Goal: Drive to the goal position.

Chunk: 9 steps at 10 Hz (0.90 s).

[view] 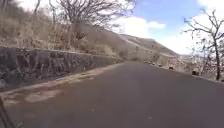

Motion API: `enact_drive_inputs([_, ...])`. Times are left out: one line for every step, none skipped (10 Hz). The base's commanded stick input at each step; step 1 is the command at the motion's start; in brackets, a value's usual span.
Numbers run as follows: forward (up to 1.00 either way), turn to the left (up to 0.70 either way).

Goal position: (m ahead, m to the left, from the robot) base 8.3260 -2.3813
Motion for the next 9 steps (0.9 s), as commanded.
enact_drive_inputs([0.7, 0.0])
enact_drive_inputs([0.7, 0.0])
enact_drive_inputs([0.7, 0.0])
enact_drive_inputs([0.7, 0.0])
enact_drive_inputs([0.7, 0.0])
enact_drive_inputs([0.7, 0.0])
enact_drive_inputs([0.7, 0.0])
enact_drive_inputs([0.7, 0.0])
enact_drive_inputs([0.7, 0.0])
